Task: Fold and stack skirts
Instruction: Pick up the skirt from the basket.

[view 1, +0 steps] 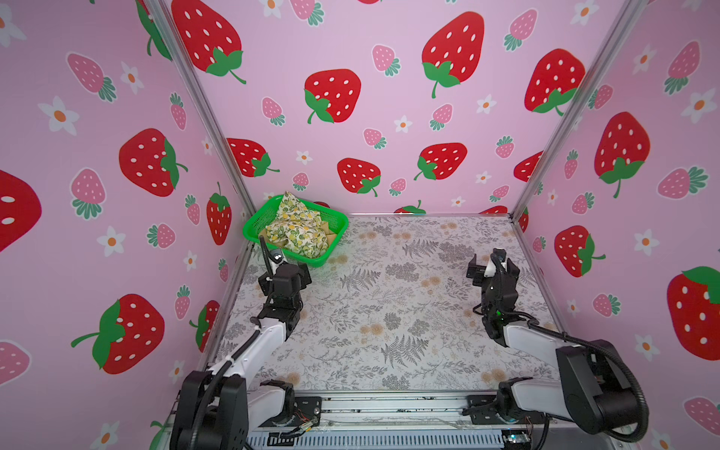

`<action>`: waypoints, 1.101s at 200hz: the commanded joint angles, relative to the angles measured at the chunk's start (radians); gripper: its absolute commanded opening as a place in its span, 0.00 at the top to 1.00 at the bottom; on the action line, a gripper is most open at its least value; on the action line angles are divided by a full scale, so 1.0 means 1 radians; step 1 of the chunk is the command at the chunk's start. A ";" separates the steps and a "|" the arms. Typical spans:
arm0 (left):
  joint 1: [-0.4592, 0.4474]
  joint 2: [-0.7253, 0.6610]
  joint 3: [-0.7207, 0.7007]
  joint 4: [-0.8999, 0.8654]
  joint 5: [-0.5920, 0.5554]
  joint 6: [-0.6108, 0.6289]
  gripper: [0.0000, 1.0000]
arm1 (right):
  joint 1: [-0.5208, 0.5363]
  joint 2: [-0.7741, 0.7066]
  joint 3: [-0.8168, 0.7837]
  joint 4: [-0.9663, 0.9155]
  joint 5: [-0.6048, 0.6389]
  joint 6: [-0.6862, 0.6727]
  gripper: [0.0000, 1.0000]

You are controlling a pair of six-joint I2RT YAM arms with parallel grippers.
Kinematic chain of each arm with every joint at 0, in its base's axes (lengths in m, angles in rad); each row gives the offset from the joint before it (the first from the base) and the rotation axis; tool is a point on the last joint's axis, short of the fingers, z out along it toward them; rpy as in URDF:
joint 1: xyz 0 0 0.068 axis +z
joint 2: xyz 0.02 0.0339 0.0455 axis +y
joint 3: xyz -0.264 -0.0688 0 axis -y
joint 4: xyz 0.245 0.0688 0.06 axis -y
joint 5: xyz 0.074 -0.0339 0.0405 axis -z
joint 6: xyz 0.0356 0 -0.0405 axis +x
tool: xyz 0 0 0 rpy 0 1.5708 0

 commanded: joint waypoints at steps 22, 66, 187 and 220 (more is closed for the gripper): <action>-0.005 -0.044 0.215 -0.292 0.093 -0.168 0.01 | 0.060 -0.047 0.153 -0.297 -0.031 0.117 0.00; 0.001 0.250 0.641 -0.568 0.110 -0.222 0.01 | 0.090 -0.015 0.327 -0.502 -0.118 0.189 0.00; 0.184 0.892 1.348 -0.989 0.430 -0.395 0.01 | 0.121 0.084 0.462 -0.643 -0.224 0.251 0.00; 0.214 0.972 1.382 -0.967 0.501 -0.427 0.04 | 0.127 0.101 0.468 -0.647 -0.233 0.255 0.00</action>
